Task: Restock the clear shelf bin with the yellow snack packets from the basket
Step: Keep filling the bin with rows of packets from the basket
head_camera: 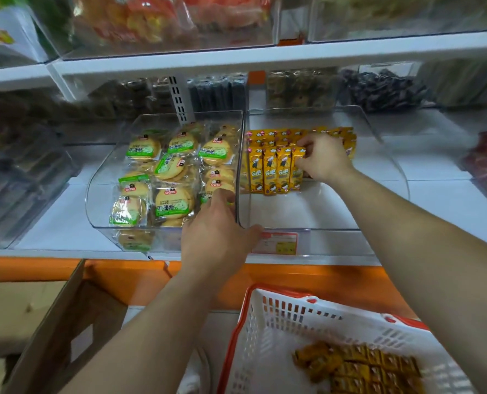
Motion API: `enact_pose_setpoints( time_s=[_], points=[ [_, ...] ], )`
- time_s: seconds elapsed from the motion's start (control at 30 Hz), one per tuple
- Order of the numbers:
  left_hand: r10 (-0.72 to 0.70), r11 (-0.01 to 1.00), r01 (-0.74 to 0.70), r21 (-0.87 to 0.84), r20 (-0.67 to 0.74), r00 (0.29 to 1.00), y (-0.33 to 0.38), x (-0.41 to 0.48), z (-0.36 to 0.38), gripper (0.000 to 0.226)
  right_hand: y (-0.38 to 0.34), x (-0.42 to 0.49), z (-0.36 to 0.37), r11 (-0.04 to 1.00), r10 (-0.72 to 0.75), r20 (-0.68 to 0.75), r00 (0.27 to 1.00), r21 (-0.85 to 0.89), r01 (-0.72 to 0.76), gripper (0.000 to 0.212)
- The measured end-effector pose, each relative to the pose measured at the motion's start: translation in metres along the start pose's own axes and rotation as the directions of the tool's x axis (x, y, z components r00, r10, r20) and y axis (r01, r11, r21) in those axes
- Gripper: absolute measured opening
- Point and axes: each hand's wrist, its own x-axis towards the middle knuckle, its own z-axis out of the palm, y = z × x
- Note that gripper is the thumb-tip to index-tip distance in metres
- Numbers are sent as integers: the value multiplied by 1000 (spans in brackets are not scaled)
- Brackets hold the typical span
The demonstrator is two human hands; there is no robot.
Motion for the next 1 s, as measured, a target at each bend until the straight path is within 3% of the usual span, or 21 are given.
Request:
enact_pose_setpoints(
  time_s=[0.2, 0.37, 0.47, 0.57, 0.7, 0.83, 1.0],
  points=[
    [-26, 984, 16, -180, -51, 998, 7, 0, -16, 68, -11, -32, -42, 1000, -25, -11, 1000, 10, 25, 43],
    [138, 970, -155, -186, -101, 985, 22, -27, -22, 38, -24, -104, -91, 988, -115, -7, 993, 103, 115, 24],
    [252, 961, -240, -137, 77, 965, 27, -53, -5, 21, -24, -156, -109, 970, -178, 28, 984, 175, 170, 23],
    [325, 930, -363, 52, 341, 882, 24, -82, 31, 22, -9, -206, -109, 969, -177, 105, 979, 195, 155, 21],
    [253, 754, -554, 355, 621, 742, -1, -105, 85, 37, 40, -269, -76, 984, -49, 274, 960, 180, -2, 20],
    [109, 833, -436, 341, 671, 733, -33, -106, 141, 38, 105, -305, -29, 992, 99, 454, 886, 26, -124, 19],
    [19, 919, -297, 259, 724, 690, -71, -116, 227, 43, 169, -330, 31, 964, 257, 507, 823, -75, -255, 17]
  ],
)
